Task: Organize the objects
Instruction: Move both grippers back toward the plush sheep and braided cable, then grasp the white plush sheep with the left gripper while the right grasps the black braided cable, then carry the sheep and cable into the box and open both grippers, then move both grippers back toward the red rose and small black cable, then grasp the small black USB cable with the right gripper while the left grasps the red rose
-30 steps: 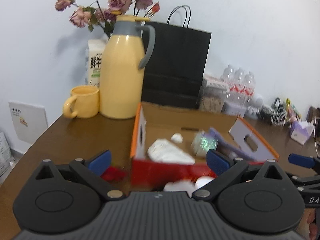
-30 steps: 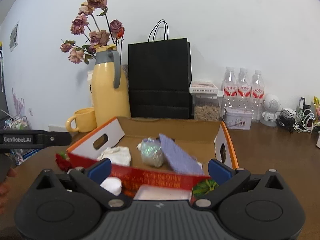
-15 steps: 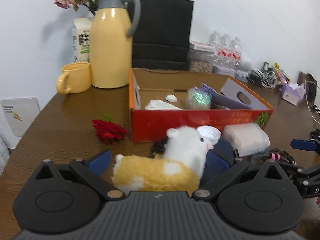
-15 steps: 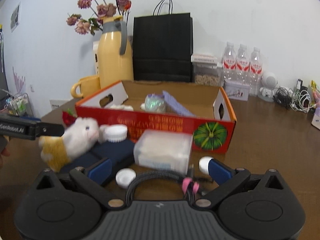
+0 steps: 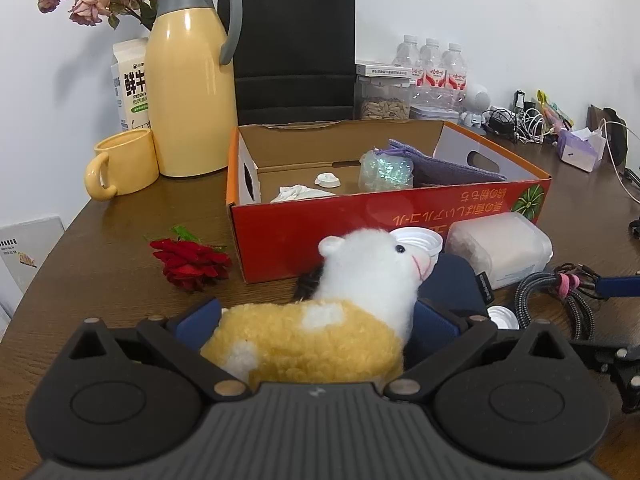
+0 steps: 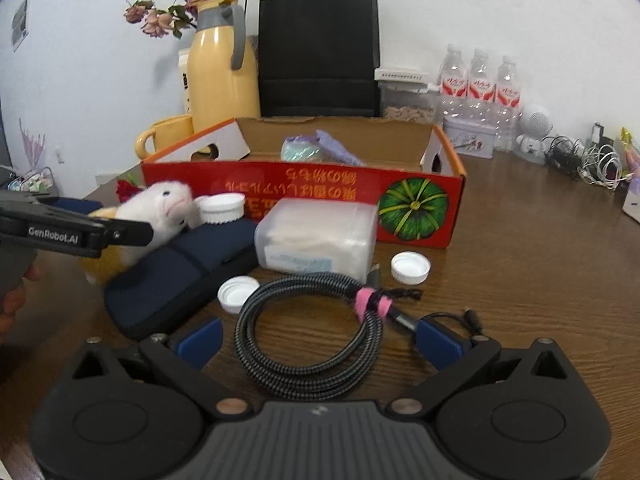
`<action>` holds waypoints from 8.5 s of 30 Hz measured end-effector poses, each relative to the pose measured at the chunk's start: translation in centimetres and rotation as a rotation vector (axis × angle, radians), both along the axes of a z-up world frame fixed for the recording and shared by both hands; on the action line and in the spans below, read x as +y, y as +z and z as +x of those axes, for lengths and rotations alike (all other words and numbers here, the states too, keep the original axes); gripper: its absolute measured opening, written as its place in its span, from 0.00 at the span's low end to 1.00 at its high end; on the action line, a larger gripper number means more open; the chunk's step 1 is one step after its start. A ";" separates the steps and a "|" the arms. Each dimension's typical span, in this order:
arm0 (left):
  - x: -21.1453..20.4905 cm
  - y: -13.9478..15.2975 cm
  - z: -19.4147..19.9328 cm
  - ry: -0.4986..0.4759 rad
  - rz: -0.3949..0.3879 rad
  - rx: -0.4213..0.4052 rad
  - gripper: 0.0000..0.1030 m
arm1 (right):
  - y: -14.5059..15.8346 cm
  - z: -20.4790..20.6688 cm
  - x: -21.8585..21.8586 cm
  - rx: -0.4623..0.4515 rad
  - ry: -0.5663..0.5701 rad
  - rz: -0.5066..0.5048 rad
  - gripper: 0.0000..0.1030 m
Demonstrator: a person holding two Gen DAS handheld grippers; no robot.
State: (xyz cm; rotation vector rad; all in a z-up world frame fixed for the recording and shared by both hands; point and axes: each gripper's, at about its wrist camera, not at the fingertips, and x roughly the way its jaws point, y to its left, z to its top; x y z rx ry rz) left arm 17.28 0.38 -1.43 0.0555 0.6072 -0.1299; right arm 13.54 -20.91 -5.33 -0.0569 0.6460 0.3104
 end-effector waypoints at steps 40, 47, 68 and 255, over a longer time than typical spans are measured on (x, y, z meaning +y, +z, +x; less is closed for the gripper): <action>0.0 0.7 -2.1 -0.063 -0.006 -0.029 0.55 | -1.2 2.1 1.7 0.014 -0.056 -0.042 0.86; 0.2 0.9 -3.2 -0.053 -0.019 -0.046 0.50 | -0.7 0.7 1.5 -0.035 -0.054 -0.044 0.86; -1.2 7.0 -3.8 -0.049 -0.019 -0.219 0.50 | 4.2 -1.1 1.2 -0.210 -0.014 0.003 0.85; 9.0 0.0 0.7 0.293 -0.273 -0.124 0.34 | 0.8 -0.2 0.4 -0.291 -0.094 -0.005 0.11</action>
